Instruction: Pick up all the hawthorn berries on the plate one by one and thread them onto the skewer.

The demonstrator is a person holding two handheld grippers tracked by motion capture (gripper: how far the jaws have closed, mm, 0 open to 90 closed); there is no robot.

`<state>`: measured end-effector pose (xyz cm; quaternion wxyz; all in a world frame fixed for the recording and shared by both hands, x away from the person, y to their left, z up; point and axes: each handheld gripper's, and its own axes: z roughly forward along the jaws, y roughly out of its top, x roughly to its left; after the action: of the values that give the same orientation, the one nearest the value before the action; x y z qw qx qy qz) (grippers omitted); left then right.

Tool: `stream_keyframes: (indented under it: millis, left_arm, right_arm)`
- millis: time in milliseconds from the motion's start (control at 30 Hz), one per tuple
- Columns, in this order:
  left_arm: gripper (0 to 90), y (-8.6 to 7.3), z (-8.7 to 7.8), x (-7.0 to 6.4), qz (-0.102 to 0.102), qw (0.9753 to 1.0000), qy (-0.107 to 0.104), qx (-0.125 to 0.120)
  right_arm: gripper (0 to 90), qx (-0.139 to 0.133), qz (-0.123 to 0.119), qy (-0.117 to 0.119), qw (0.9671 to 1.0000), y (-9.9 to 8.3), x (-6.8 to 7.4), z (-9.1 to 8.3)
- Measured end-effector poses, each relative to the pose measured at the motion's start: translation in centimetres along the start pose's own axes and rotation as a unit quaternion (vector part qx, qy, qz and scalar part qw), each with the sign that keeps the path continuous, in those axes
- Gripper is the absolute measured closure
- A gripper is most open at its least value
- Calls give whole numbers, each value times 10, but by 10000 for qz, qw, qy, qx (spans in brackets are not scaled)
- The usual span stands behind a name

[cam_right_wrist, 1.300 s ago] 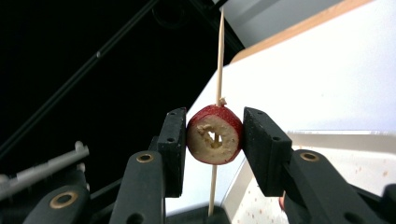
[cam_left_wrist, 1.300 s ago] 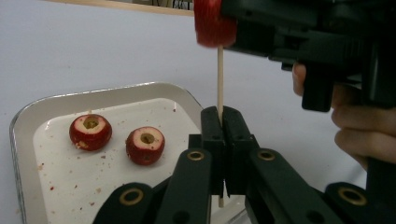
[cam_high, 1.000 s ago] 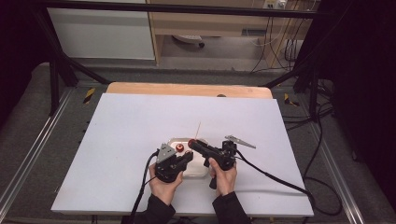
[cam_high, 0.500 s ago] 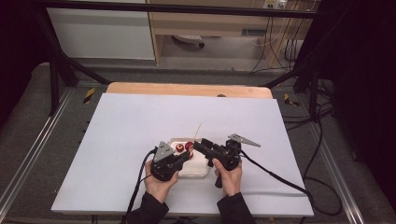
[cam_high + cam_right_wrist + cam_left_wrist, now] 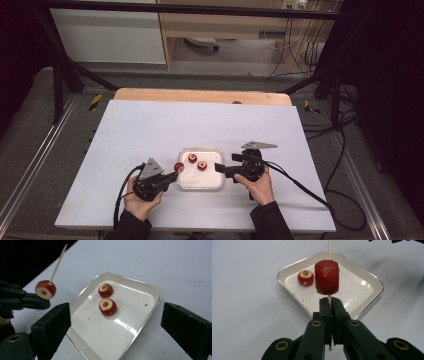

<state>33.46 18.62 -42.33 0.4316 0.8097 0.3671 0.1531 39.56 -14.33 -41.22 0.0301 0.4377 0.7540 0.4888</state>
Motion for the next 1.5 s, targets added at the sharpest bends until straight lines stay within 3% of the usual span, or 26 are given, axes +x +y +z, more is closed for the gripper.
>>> stream_keyframes:
  millis: [200, 400, 567, 633, 700, 1133, 1333, 1500]
  left_arm:
    - [883, -18, -14, 16, -60, 9998, -7, 178]
    - [882, -27, -16, 19, 70, 9995, -26, 315]
    - [882, -30, -16, 18, 135, 9992, 9, 365]
    - [882, -30, -15, 18, 152, 9992, 25, 381]
    - [882, -30, -15, 18, 159, 9991, 19, 383]
    - [882, -31, -14, 20, 162, 9990, 24, 422]
    - [882, -31, -14, 19, 165, 9990, 35, 416]
    - [882, -31, -13, 19, 168, 9989, 38, 431]
  right_arm:
    - [140, 813, -551, -185, 9950, 17, 9, 16]
    - [191, 1662, -1137, -293, 9791, 37, 23, 36]
    - [204, 2055, -1327, -368, 9689, 46, 30, 54]
    - [231, 2223, -1487, -457, 9625, 48, 33, 61]
    - [243, 2377, -1532, -445, 9581, 50, 35, 68]
    - [427, 2991, -1672, -315, 9389, 62, 38, 100]
    - [487, 3156, -1638, -307, 9341, 63, 37, 106]
    - [543, 3209, -1600, -343, 9329, 63, 36, 111]
